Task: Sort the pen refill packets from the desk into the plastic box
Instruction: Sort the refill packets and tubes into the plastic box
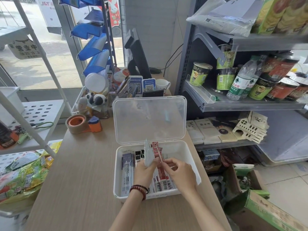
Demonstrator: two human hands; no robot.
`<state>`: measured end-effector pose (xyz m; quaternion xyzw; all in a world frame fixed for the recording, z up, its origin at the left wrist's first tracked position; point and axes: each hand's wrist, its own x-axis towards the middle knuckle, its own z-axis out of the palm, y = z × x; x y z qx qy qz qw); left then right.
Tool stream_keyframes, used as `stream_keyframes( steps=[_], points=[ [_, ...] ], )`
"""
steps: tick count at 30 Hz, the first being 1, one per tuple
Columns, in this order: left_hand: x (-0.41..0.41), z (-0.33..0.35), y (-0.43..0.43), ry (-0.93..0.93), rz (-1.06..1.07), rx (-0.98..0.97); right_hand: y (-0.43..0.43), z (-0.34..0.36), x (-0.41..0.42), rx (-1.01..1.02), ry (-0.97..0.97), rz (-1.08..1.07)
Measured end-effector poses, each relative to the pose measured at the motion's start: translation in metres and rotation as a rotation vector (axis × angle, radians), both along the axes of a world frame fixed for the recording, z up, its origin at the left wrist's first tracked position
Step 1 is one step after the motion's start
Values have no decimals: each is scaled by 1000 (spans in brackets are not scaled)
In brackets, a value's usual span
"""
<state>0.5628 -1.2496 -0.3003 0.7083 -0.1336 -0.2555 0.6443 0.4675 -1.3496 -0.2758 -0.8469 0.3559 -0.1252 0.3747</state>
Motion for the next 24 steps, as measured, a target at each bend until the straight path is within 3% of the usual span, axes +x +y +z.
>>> stream_keyframes(
  steps=[8, 15, 24],
  points=[
    [-2, 3, 0, 65, 6, -80, -8, -18, 6, -40, 169, -159],
    [1, -2, 2, 58, 106, -22, -14, -29, 9, -21, 310, -186],
    [1, -2, 1, 38, 96, 3, -13, -33, 10, -18, 300, -189]
  ],
)
